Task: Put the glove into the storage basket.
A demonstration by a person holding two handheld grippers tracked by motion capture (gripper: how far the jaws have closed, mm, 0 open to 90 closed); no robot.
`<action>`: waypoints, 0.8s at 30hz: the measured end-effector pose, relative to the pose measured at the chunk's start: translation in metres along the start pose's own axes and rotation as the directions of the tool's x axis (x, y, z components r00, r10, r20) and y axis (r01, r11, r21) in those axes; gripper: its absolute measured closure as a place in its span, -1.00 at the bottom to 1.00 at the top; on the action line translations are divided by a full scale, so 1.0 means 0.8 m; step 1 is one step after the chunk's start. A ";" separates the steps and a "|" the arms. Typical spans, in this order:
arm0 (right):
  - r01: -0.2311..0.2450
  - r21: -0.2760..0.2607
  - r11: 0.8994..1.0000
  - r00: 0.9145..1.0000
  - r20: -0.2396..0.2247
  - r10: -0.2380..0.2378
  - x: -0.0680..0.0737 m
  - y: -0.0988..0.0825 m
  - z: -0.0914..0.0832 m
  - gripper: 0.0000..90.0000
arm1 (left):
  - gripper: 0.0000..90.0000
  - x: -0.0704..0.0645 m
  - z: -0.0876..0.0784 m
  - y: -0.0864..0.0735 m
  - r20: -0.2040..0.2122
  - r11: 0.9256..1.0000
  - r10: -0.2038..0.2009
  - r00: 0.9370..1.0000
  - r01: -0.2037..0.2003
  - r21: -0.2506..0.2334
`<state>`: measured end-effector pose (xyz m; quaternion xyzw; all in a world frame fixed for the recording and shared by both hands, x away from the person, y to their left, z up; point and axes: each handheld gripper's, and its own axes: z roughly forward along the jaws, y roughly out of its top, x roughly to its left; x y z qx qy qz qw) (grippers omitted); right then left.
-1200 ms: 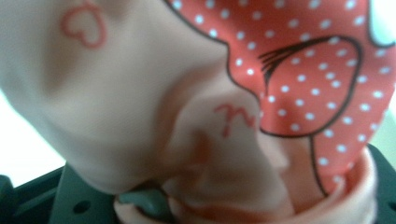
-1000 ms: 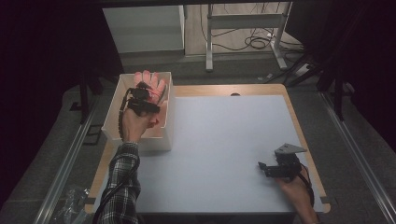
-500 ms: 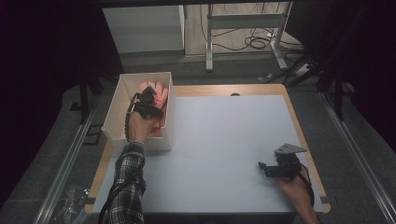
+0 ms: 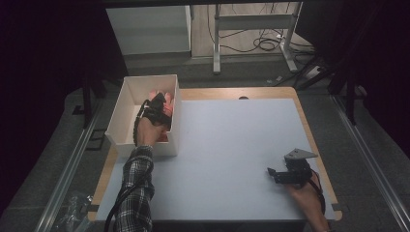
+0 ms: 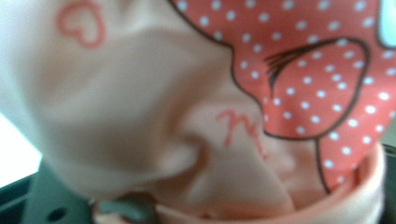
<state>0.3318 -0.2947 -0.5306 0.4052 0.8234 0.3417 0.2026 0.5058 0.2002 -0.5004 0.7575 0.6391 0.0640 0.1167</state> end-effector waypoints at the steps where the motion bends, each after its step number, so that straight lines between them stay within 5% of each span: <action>1: 0.000 0.000 1.000 1.000 0.000 0.000 0.000 0.000 0.000 -0.66 | -0.54 0.000 0.001 -0.001 -0.002 1.000 0.001 1.000 -0.001 -0.002; 8: 0.000 0.000 1.000 1.000 0.000 0.000 0.000 0.000 0.000 -0.66 | -0.85 0.003 -0.008 -0.003 0.028 0.999 -0.013 1.000 0.014 -0.042; 24: -0.001 0.000 1.000 1.000 0.000 0.001 0.000 0.000 0.000 -0.66 | -0.92 0.003 -0.037 -0.013 0.006 0.990 0.026 1.000 -0.025 -0.135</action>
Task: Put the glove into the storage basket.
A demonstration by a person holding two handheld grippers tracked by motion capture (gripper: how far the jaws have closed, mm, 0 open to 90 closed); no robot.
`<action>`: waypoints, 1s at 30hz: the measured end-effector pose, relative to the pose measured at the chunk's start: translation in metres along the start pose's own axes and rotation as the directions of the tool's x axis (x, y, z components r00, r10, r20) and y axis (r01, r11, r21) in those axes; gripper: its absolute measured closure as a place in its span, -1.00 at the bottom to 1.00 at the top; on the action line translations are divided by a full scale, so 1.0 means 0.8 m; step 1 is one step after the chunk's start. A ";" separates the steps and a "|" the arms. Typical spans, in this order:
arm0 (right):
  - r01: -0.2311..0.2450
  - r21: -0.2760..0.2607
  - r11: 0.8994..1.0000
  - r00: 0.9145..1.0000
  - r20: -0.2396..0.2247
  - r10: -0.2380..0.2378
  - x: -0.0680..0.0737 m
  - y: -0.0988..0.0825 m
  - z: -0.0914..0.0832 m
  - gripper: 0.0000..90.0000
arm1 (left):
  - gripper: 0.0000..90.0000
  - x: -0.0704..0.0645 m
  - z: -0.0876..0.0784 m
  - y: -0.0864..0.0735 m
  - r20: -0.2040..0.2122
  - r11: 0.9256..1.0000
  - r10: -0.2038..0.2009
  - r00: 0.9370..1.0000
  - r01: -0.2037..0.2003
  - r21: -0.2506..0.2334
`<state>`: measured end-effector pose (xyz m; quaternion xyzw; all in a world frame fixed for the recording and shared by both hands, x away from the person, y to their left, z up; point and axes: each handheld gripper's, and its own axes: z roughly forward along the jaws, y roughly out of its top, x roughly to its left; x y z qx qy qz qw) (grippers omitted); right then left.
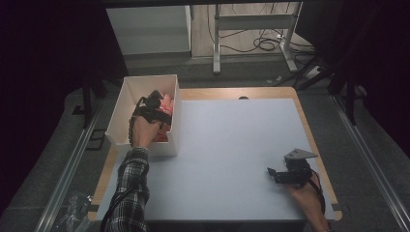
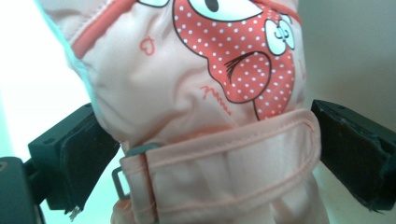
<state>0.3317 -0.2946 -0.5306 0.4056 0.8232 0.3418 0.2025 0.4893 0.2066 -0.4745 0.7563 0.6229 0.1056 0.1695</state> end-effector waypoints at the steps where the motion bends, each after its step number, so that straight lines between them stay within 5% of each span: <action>1: 0.000 0.000 1.000 1.000 0.000 0.000 0.000 0.000 0.000 -0.66 | -0.92 0.000 -0.002 -0.001 0.001 1.000 0.000 1.000 0.000 -0.006; 30: 0.001 0.000 1.000 1.000 0.000 -0.001 0.000 0.000 0.000 -0.66 | -0.91 0.001 -0.049 -0.023 0.043 0.984 0.059 0.997 -0.050 -0.173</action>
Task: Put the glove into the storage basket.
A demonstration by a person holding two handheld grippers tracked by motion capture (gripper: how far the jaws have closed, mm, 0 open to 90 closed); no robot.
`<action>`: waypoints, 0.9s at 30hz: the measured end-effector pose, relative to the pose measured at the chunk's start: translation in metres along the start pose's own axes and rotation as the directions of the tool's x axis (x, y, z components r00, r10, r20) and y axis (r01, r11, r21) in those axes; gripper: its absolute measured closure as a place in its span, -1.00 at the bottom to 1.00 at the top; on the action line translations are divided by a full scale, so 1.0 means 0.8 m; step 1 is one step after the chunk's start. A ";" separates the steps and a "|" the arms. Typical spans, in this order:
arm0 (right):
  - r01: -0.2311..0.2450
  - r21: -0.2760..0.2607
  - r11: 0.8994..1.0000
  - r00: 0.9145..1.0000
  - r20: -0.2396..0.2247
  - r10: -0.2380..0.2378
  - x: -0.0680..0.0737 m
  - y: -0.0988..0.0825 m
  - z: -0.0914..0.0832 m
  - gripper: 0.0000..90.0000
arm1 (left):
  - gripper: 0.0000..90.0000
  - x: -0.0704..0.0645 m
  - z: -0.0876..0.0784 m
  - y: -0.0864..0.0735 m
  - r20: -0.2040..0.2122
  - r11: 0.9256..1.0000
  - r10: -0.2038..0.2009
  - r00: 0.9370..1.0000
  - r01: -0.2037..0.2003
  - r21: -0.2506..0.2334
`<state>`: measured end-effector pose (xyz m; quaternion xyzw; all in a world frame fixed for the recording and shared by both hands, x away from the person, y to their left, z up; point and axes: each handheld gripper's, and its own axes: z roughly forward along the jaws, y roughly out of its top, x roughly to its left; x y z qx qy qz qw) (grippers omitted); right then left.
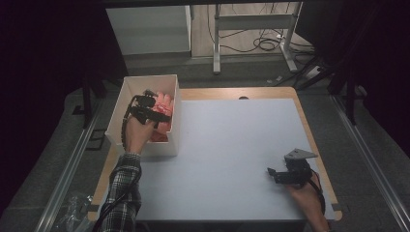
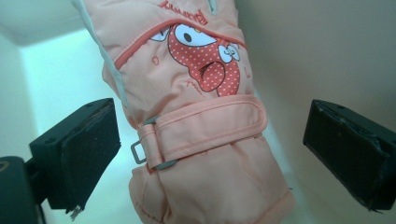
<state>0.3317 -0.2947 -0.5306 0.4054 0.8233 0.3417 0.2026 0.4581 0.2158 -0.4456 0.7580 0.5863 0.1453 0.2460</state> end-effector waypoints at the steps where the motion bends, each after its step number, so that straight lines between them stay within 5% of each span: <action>1: 0.000 0.000 1.000 1.000 0.000 0.000 0.000 0.000 0.000 -0.66 | -0.91 0.000 -0.002 -0.001 0.007 1.000 0.001 1.000 -0.001 -0.012; 27: 0.000 0.000 1.000 1.000 0.001 0.000 0.000 0.000 0.000 -0.66 | -0.92 -0.010 -0.045 -0.025 0.060 0.982 0.078 0.995 -0.067 -0.177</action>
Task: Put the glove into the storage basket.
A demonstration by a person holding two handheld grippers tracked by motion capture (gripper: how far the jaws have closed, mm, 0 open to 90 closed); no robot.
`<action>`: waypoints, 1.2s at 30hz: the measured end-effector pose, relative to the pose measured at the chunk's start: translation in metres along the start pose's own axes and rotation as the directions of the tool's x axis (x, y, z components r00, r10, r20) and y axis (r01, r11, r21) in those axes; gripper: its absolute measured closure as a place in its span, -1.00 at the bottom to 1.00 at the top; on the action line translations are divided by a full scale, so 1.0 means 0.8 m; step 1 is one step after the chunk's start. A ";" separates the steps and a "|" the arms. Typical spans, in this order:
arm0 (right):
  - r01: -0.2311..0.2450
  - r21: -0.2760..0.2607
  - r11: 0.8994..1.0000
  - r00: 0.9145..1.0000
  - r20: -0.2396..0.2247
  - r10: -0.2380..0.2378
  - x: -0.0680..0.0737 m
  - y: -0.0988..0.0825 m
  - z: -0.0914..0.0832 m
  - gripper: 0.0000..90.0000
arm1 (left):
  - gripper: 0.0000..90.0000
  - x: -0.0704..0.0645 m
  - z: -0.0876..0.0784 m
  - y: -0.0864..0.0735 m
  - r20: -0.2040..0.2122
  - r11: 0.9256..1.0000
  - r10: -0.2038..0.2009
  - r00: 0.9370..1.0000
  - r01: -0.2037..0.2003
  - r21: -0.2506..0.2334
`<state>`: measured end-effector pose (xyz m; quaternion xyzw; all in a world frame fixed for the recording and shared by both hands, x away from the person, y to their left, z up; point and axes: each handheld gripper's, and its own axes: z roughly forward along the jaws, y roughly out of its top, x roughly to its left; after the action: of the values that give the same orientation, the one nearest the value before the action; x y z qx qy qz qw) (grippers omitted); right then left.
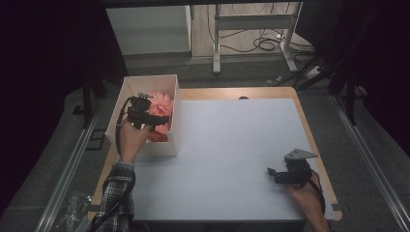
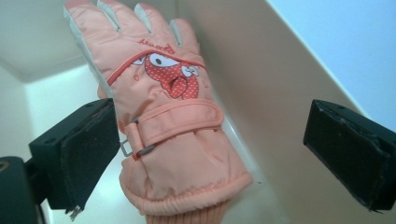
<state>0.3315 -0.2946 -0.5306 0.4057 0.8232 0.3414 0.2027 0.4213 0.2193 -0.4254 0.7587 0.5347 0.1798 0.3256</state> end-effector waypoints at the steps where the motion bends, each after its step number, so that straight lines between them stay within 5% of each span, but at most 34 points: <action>1: -0.001 0.000 1.000 1.000 0.000 0.001 0.000 0.000 0.000 -0.66 | -0.92 -0.001 -0.002 -0.001 0.004 1.000 0.001 1.000 -0.001 -0.006; 19: 0.000 0.000 1.000 1.000 0.001 0.000 0.000 0.000 0.000 -0.66 | -0.91 -0.006 -0.031 -0.015 0.041 0.998 0.011 0.999 -0.008 -0.057; 36: 0.001 0.000 1.000 1.000 0.002 -0.001 0.000 0.000 0.000 -0.66 | -0.91 -0.028 -0.056 -0.020 0.093 0.994 0.069 0.993 -0.061 -0.087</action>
<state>0.3313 -0.2942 -0.5305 0.4058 0.8231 0.3409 0.2039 0.3742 0.2159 -0.4024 0.7693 0.4853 0.1762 0.3764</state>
